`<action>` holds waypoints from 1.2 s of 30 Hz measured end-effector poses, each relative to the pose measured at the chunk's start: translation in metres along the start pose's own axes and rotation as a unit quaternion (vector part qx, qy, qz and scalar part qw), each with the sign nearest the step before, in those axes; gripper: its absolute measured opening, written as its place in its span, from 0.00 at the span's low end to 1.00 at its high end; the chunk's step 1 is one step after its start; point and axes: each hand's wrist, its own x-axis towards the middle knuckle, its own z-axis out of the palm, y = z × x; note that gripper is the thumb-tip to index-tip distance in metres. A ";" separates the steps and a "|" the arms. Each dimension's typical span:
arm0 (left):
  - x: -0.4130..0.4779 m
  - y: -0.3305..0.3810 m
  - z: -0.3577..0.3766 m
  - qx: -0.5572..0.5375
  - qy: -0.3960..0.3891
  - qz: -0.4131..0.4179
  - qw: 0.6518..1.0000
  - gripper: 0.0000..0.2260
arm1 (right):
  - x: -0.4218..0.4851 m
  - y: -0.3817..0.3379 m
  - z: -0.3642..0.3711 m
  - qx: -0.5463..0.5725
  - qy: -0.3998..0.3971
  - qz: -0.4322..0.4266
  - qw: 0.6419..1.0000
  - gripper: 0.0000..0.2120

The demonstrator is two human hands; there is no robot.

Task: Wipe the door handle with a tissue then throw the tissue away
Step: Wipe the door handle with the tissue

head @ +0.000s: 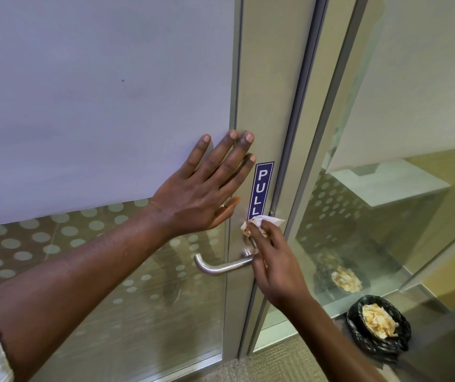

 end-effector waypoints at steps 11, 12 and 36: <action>0.000 0.000 0.000 0.004 0.000 -0.002 1.000 0.32 | -0.036 -0.004 0.069 0.231 0.127 0.257 0.930 0.22; 0.000 0.000 0.000 0.000 0.000 -0.002 1.000 0.32 | -0.036 -0.009 0.070 0.230 0.133 0.254 0.930 0.23; -0.001 0.002 0.000 0.006 0.026 -0.011 1.000 0.30 | 0.019 -0.015 0.132 -0.153 0.172 0.023 0.973 0.33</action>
